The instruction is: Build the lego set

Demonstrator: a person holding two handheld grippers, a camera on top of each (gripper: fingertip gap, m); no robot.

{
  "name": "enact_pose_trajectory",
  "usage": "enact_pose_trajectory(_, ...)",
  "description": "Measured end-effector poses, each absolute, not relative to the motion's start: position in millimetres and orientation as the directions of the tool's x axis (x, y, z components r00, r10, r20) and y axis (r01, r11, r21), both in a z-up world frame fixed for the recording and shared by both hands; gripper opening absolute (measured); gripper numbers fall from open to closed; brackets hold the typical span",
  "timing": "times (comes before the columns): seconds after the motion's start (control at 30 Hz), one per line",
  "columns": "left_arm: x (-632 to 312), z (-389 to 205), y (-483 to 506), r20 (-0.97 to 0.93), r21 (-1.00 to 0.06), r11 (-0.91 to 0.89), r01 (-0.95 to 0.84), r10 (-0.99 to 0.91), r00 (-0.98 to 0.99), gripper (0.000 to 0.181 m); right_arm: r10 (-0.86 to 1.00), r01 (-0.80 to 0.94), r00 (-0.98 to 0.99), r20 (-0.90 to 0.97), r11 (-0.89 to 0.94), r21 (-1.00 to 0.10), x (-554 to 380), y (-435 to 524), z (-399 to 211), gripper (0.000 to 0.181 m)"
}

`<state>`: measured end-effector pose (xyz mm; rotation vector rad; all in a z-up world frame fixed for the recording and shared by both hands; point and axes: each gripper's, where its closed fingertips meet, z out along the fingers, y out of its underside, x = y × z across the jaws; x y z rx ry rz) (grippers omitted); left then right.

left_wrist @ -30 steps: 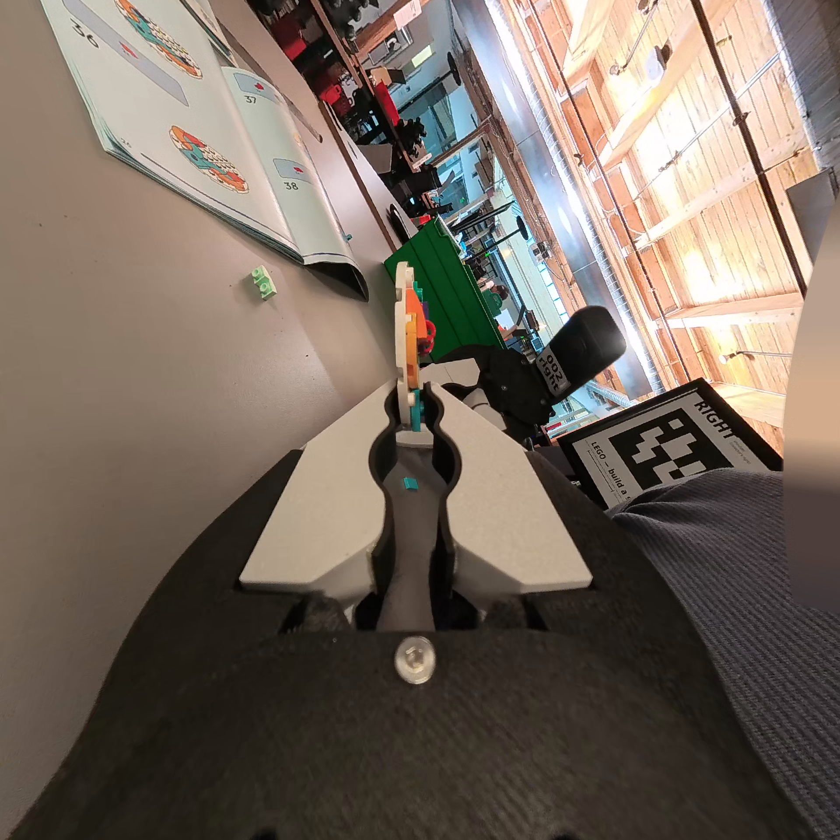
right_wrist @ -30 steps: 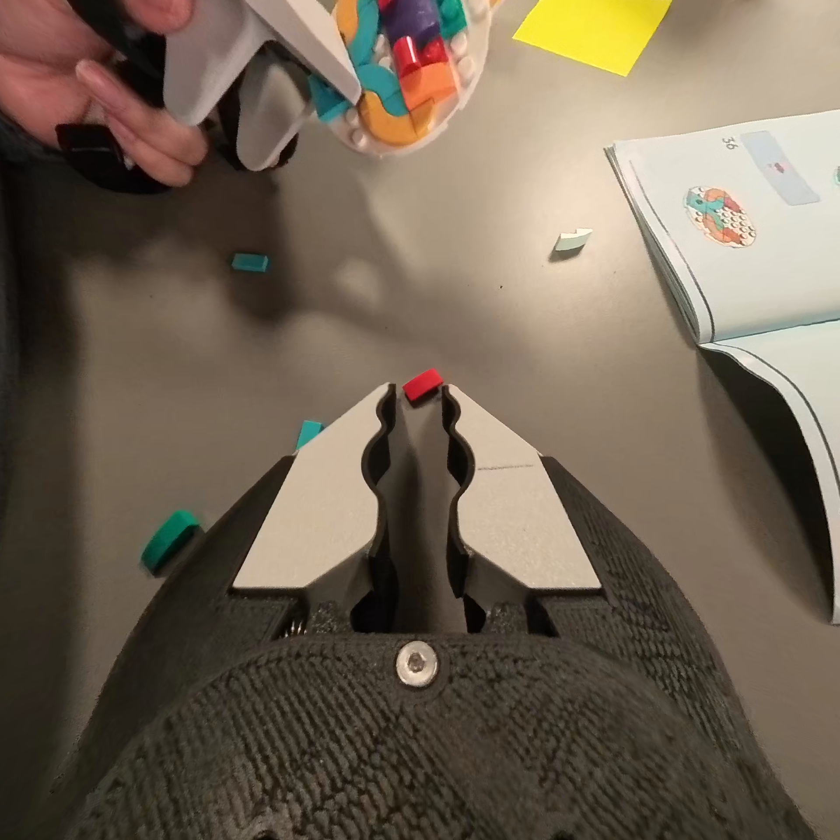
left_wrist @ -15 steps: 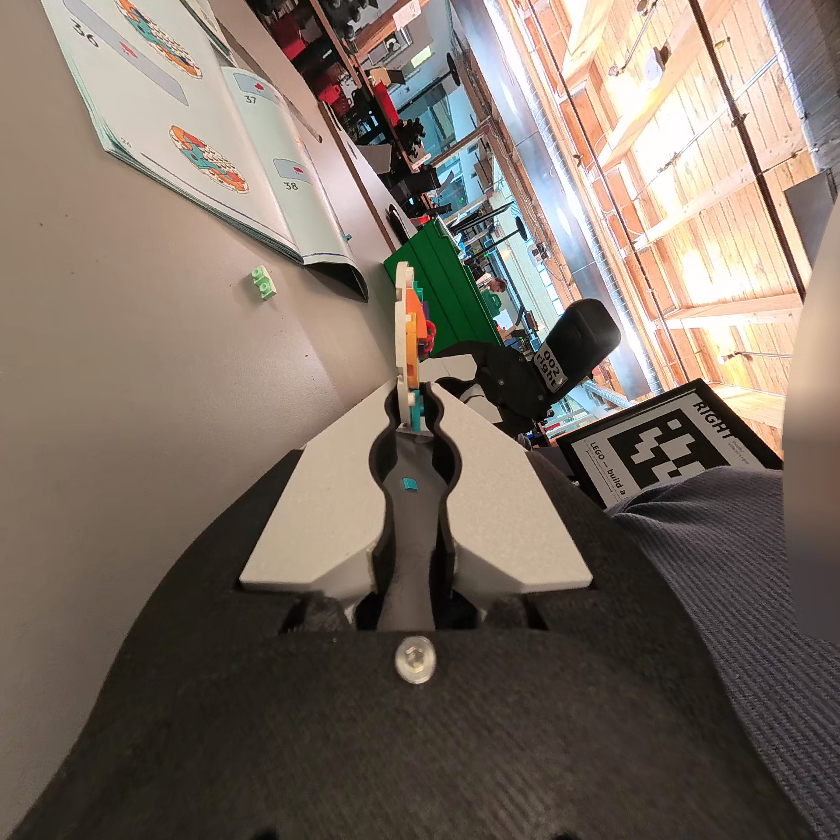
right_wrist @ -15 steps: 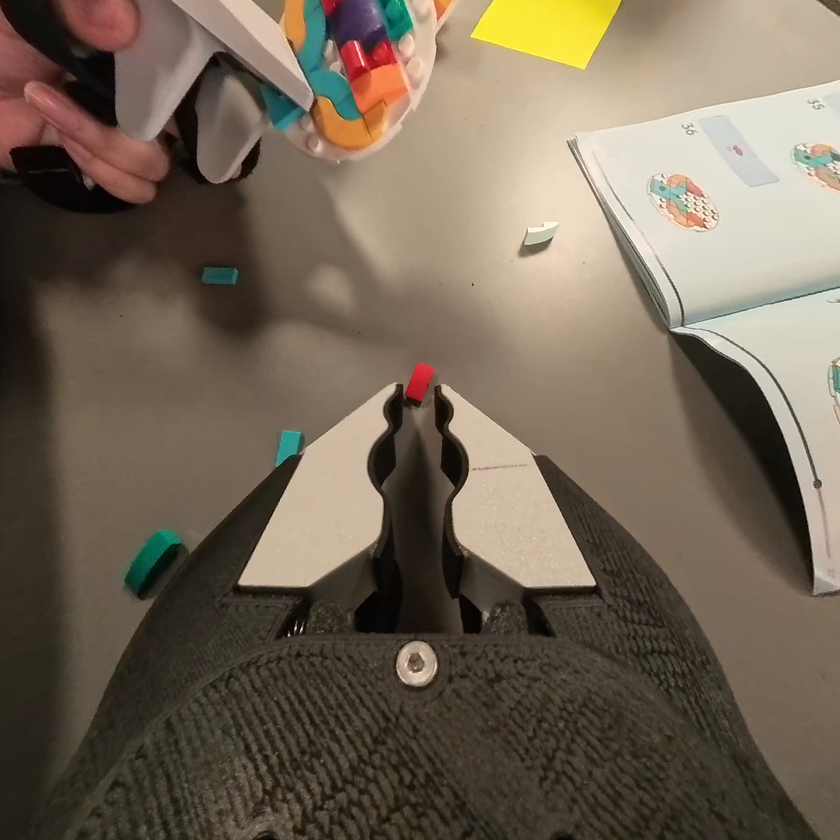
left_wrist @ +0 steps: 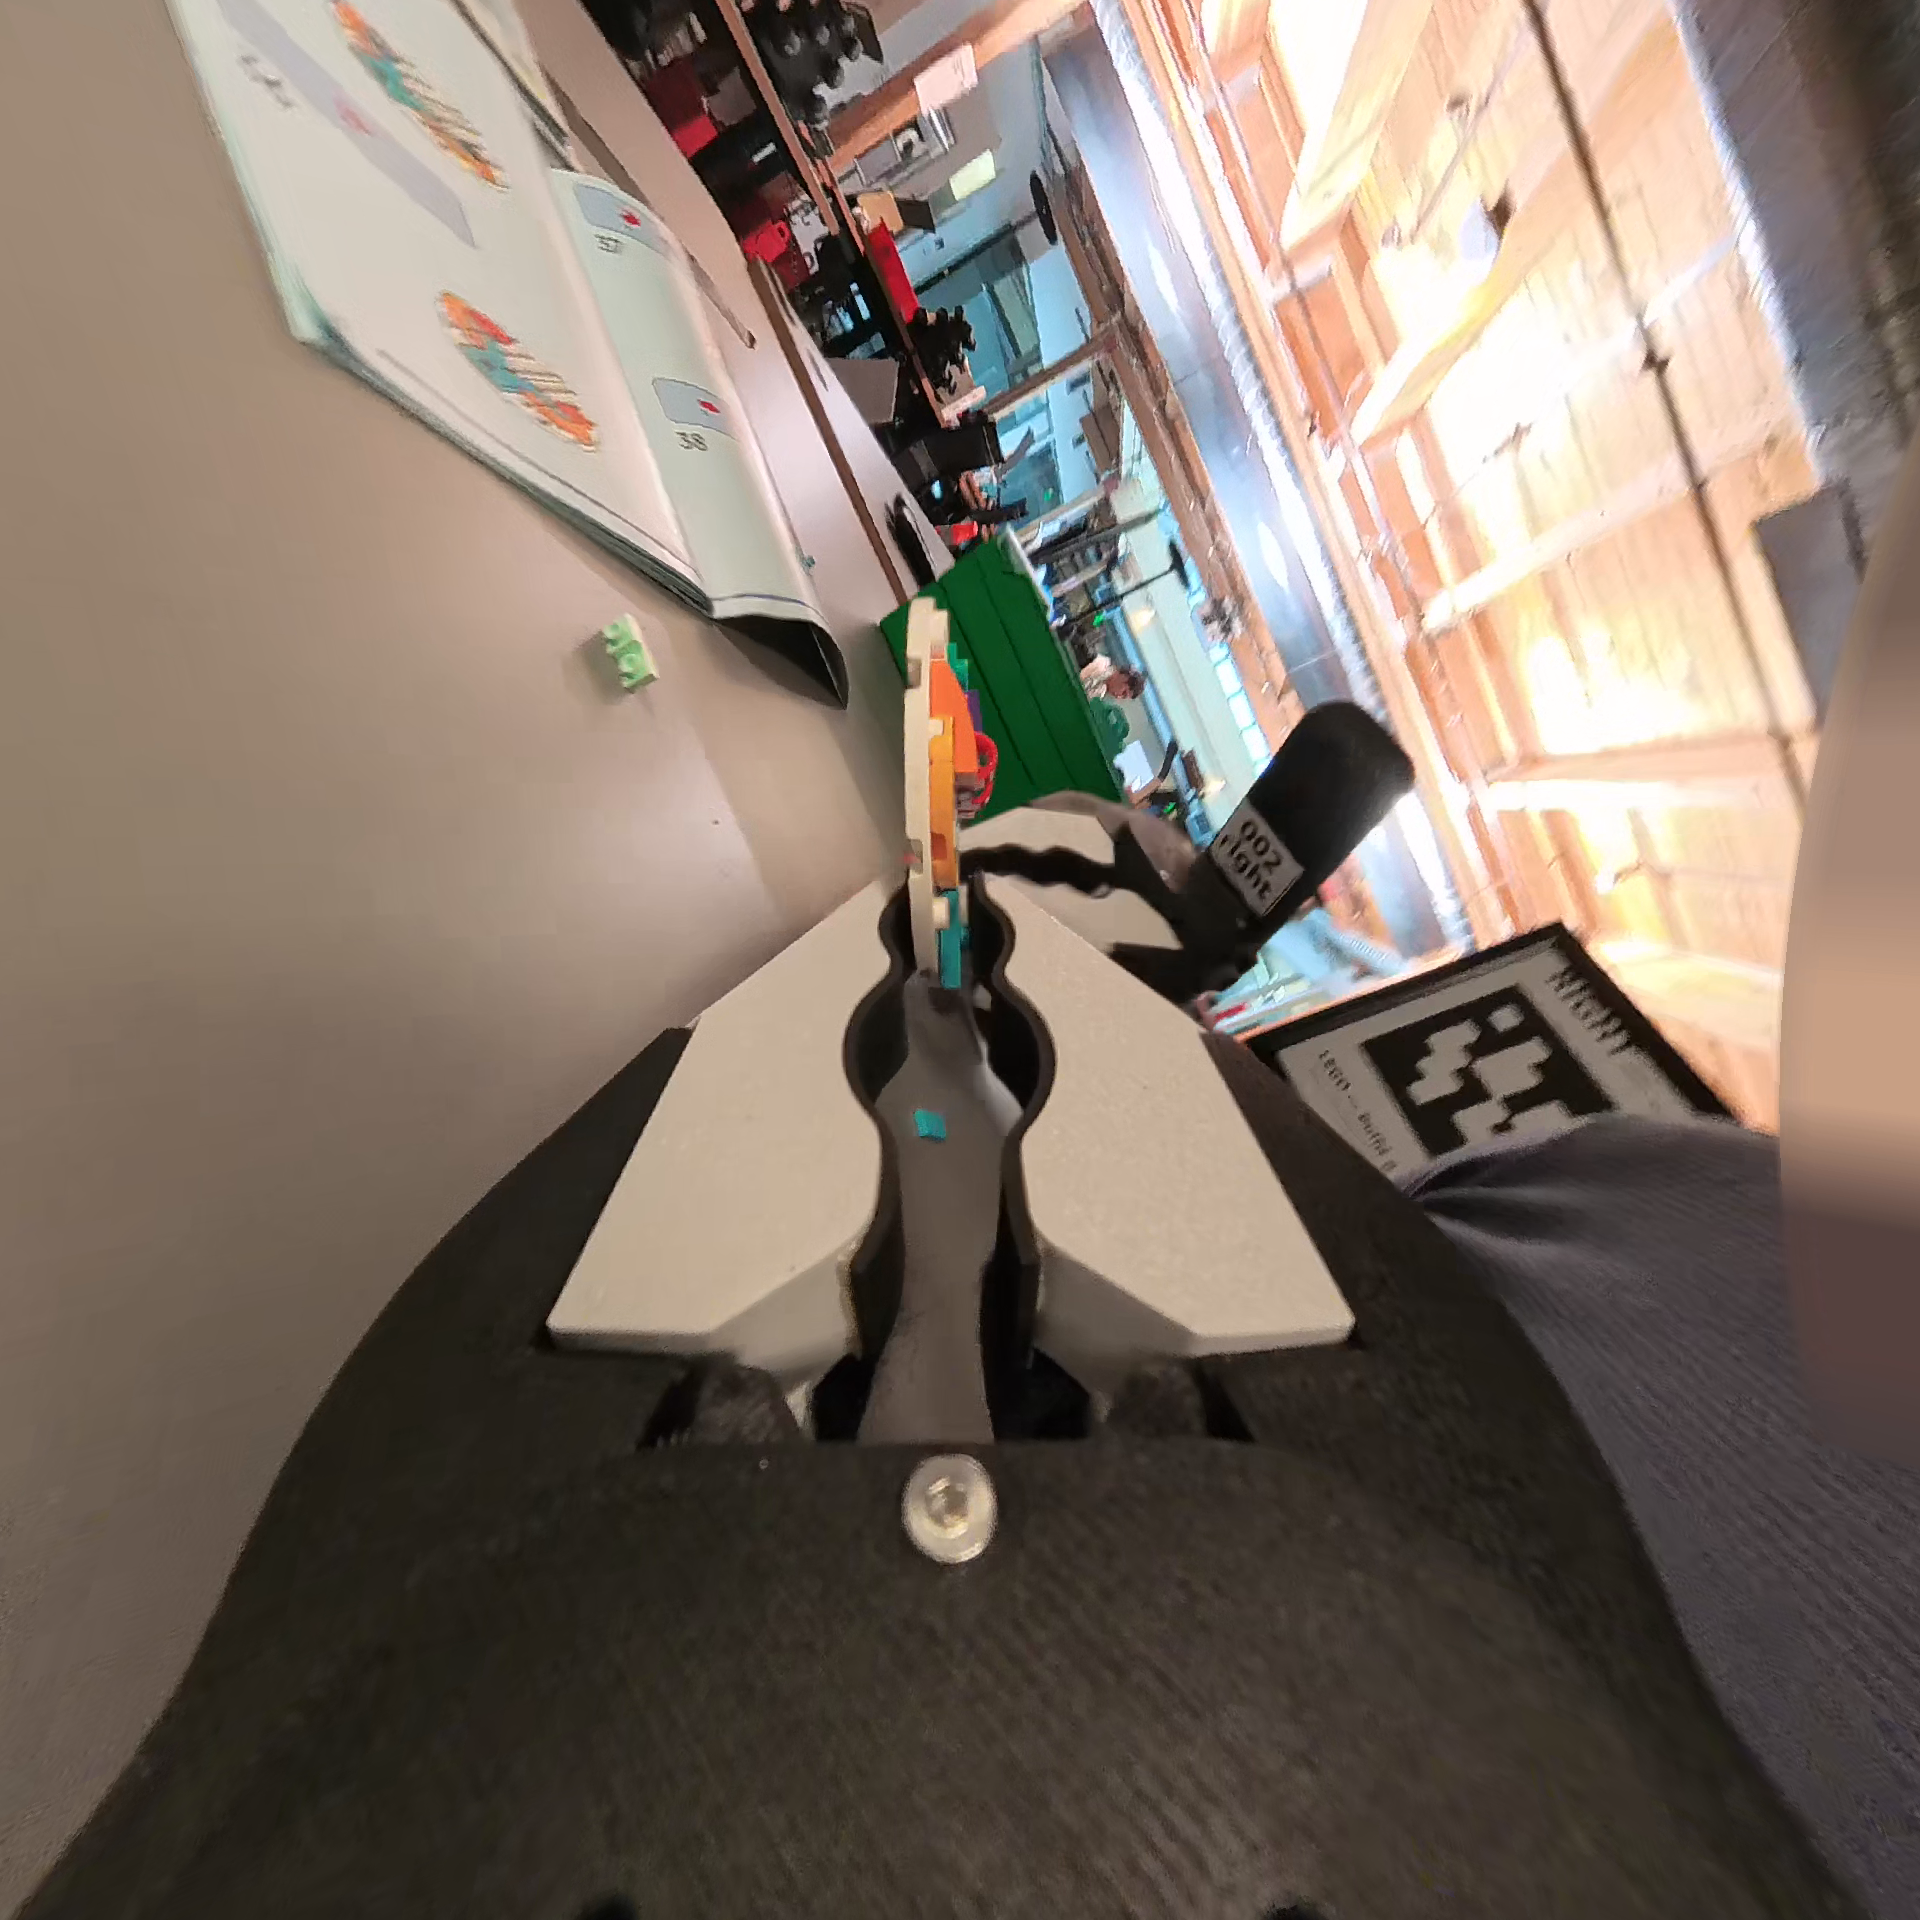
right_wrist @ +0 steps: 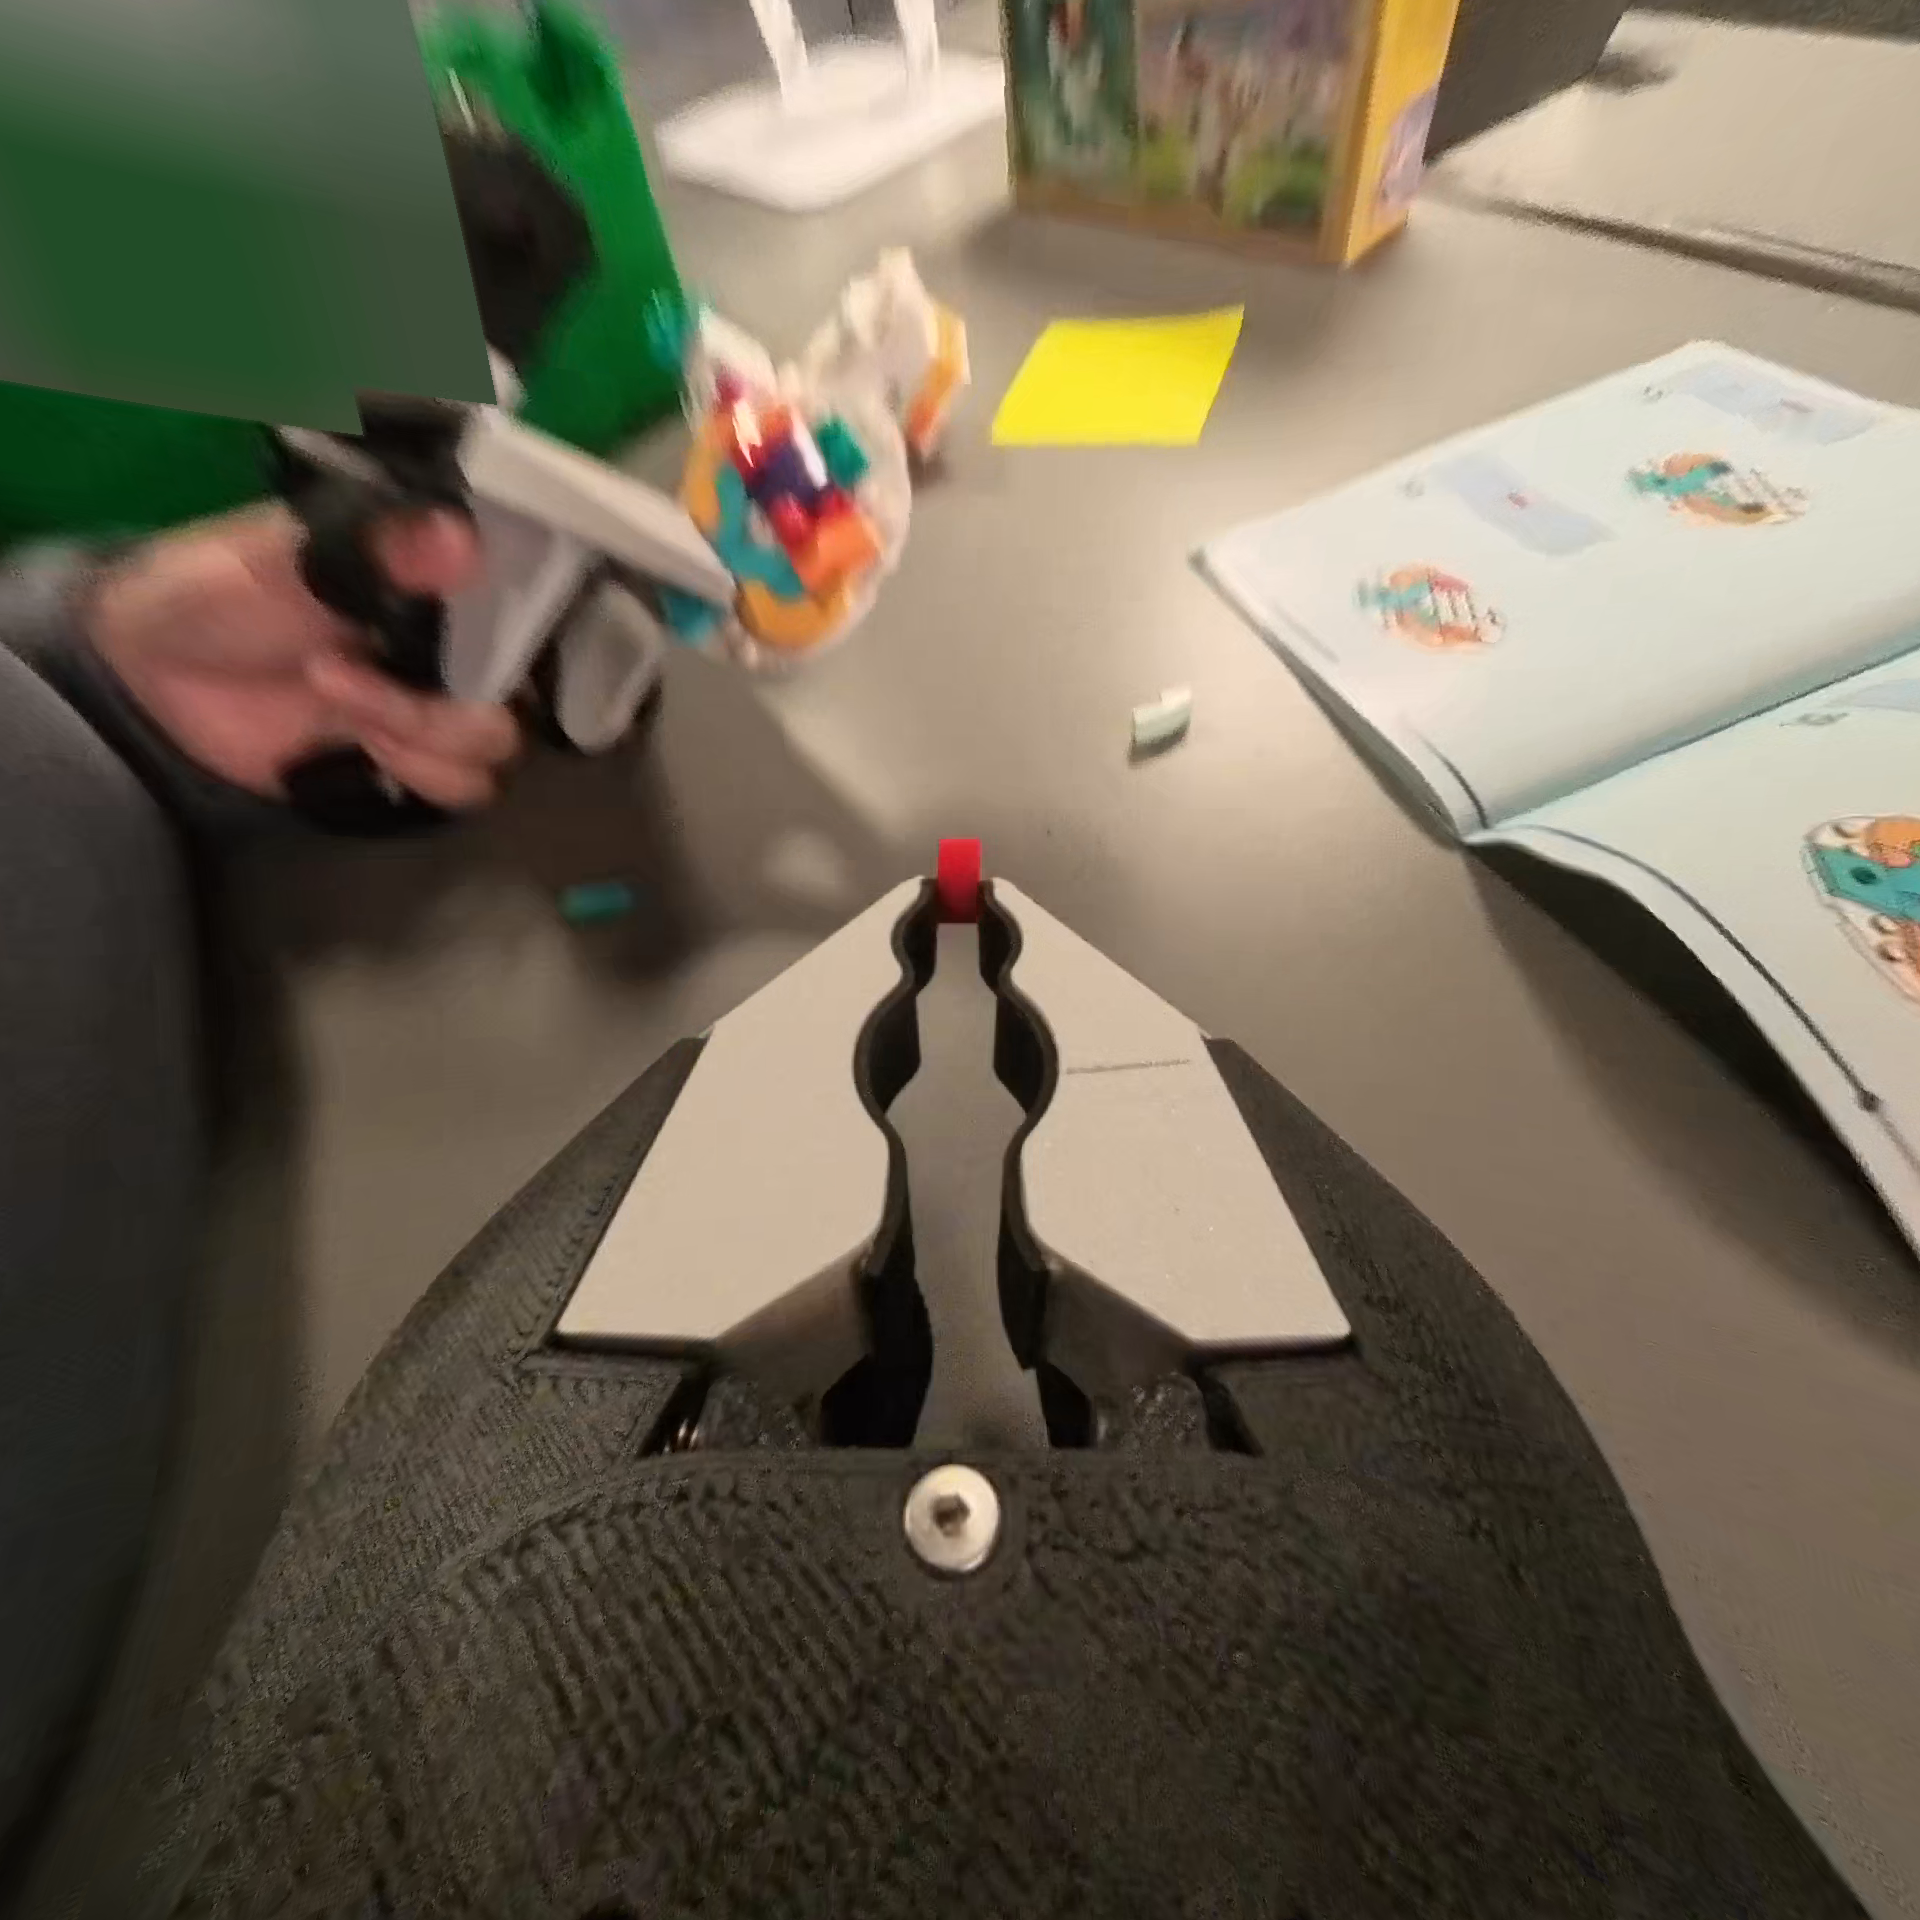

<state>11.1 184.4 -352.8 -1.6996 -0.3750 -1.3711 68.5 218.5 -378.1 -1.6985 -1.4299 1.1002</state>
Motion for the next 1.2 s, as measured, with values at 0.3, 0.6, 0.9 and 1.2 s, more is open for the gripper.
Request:
enact_pose_trajectory(0.3, 9, -353, 185, 0.9, -0.436, -0.548, 0.714, -0.281, 0.334, 0.006, 0.676, 0.051, -0.171, -0.717, -0.721, -0.691, 61, 219, -318, 0.004)
enact_pose_trajectory(0.6, 12, -352, 183, 0.902, -0.43, -0.552, 0.714, -0.289, 0.32, 0.006, 0.704, 0.062, -0.125, -0.699, -0.697, -0.714, 55, 218, -326, 0.005)
enact_pose_trajectory(0.9, 15, -351, 182, 0.904, -0.427, -0.561, 0.71, -0.291, 0.313, 0.006, 0.77, 0.09, -0.058, -0.635, -0.63, -0.772, 52, 219, -335, 0.005)
enact_pose_trajectory(1.2, 15, -351, 182, 0.905, -0.424, -0.561, 0.71, -0.291, 0.31, 0.006, 0.764, 0.099, -0.02, -0.645, -0.641, -0.761, 53, 223, -342, 0.005)
